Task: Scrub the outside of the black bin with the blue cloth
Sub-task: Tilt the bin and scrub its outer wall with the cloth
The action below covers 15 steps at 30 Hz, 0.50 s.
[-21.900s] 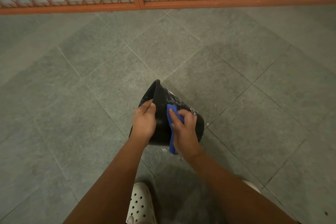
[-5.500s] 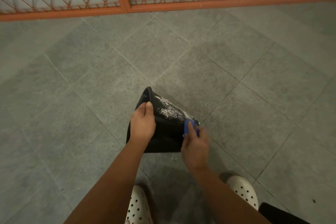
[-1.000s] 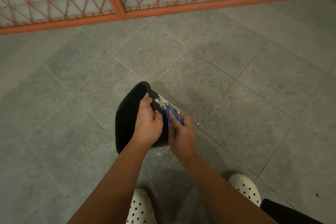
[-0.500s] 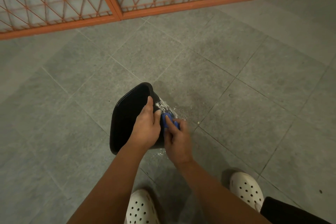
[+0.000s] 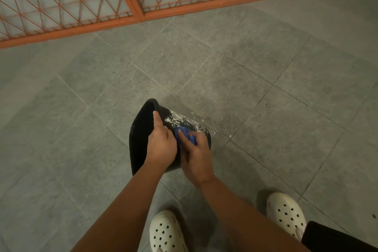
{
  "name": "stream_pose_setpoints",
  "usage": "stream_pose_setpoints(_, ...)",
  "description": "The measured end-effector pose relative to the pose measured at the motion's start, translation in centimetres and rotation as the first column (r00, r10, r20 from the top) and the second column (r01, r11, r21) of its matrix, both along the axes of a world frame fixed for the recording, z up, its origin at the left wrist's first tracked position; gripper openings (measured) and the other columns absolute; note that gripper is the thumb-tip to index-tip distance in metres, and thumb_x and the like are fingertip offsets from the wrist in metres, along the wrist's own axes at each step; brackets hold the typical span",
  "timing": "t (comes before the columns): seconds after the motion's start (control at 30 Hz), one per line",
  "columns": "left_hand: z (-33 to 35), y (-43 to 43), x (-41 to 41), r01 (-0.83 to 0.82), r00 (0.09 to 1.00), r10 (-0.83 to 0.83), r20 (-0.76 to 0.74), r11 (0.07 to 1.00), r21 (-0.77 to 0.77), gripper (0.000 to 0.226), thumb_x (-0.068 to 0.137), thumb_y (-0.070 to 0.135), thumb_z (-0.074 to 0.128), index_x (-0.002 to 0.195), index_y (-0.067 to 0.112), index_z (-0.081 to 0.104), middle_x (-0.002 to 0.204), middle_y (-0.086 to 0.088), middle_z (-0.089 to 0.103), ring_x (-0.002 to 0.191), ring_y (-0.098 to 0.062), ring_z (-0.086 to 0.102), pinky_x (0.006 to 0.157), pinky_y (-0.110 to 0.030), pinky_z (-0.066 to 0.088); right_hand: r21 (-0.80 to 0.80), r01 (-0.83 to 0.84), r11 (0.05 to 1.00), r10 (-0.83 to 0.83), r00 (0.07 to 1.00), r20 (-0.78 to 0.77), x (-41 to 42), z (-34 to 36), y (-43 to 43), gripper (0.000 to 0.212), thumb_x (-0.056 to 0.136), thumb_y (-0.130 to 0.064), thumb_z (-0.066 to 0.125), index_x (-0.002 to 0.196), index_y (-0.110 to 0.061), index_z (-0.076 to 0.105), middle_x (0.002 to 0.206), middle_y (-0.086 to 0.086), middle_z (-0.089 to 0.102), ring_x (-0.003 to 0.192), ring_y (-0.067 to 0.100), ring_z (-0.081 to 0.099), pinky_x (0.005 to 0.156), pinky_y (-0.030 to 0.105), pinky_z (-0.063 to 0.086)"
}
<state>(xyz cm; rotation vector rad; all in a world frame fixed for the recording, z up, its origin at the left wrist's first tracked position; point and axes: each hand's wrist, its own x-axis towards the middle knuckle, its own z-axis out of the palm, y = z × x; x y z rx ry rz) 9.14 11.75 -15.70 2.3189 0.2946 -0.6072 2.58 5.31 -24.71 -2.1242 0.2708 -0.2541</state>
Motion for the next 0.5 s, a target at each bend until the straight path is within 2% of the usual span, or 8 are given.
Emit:
stream_pose_setpoints(0.1,-0.1,0.5,-0.3,-0.072,0.997,0.074,0.029,0.995,-0.064,0.058,0.102,0.019,0.032,0.152,0.029,0.006,0.071,0.007,0.045,0.062,-0.004,0.045,0.054,-0.017,0.033,-0.047,0.024,0.999,-0.026,0.999,-0.04,0.0,-1.2,-0.8,0.039,0.09,-0.022,0.046,0.127,-0.015,0.057,0.094,0.011,0.056,0.08,0.024,0.054,0.066,0.035,0.052)
stream_pose_setpoints(0.17,0.0,0.5,-0.5,-0.12,0.991,0.125,0.041,0.986,-0.112,0.053,0.102,0.017,0.034,0.15,0.027,0.016,0.074,0.013,0.041,0.064,-0.001,0.043,0.053,-0.014,0.036,-0.053,0.063,0.997,-0.067,0.995,-0.078,-0.4,-1.0,-0.5,0.039,0.09,-0.024,0.044,0.125,-0.013,0.058,0.092,0.011,0.056,0.077,0.024,0.055,0.062,0.034,0.051)
stream_pose_setpoints(0.23,0.0,0.6,-0.7,-0.163,0.983,0.173,0.062,0.977,-0.14,0.05,0.101,0.013,0.035,0.148,0.024,0.023,0.077,0.013,0.044,0.065,0.0,0.046,0.053,-0.012,0.038,-0.066,0.044,0.997,-0.048,0.997,-0.055,-0.7,-0.4,0.1,0.037,0.093,-0.026,0.044,0.124,-0.013,0.059,0.094,0.011,0.057,0.081,0.024,0.054,0.065,0.033,0.05)
stream_pose_setpoints(0.3,-0.2,0.6,-0.9,-0.183,0.977,0.196,0.078,0.972,-0.148,0.049,0.1,0.012,0.035,0.148,0.02,0.023,0.08,0.014,0.046,0.068,0.0,0.048,0.056,-0.012,0.035,-0.041,-0.03,0.999,0.03,0.999,-0.012,-0.4,0.4,0.4,0.037,0.098,-0.031,0.041,0.125,-0.015,0.059,0.099,0.009,0.056,0.087,0.021,0.054,0.073,0.028,0.049)
stream_pose_setpoints(0.37,-0.3,0.6,-1.0,-0.171,0.98,0.183,0.074,0.974,-0.147,0.051,0.101,0.011,0.034,0.149,0.019,0.02,0.083,0.015,0.045,0.07,0.001,0.049,0.057,-0.011,0.035,-0.05,-0.085,0.995,0.086,0.996,0.006,0.3,0.4,0.1,0.035,0.096,-0.029,0.045,0.128,-0.02,0.058,0.099,0.007,0.056,0.088,0.019,0.052,0.074,0.027,0.047)
stream_pose_setpoints(0.43,-0.3,0.5,-0.7,-0.143,0.987,0.152,0.05,0.978,-0.149,0.052,0.101,0.012,0.034,0.149,0.02,0.017,0.084,0.016,0.044,0.071,0.001,0.049,0.057,-0.012,0.035,-0.059,-0.061,0.996,0.059,0.998,-0.038,0.5,-0.2,-0.5,0.037,0.092,-0.025,0.047,0.128,-0.022,0.057,0.096,0.008,0.056,0.085,0.021,0.052,0.069,0.033,0.049)
stream_pose_setpoints(0.5,-0.4,0.4,-0.7,-0.082,0.996,0.087,0.029,0.985,-0.149,0.053,0.101,0.013,0.034,0.15,0.021,0.014,0.087,0.015,0.045,0.073,0.001,0.049,0.058,-0.012,0.035,-0.028,0.045,0.999,-0.048,0.992,-0.115,0.2,-0.7,-1.0,0.04,0.089,-0.025,0.043,0.126,-0.02,0.058,0.092,0.011,0.055,0.079,0.024,0.052,0.062,0.04,0.051)
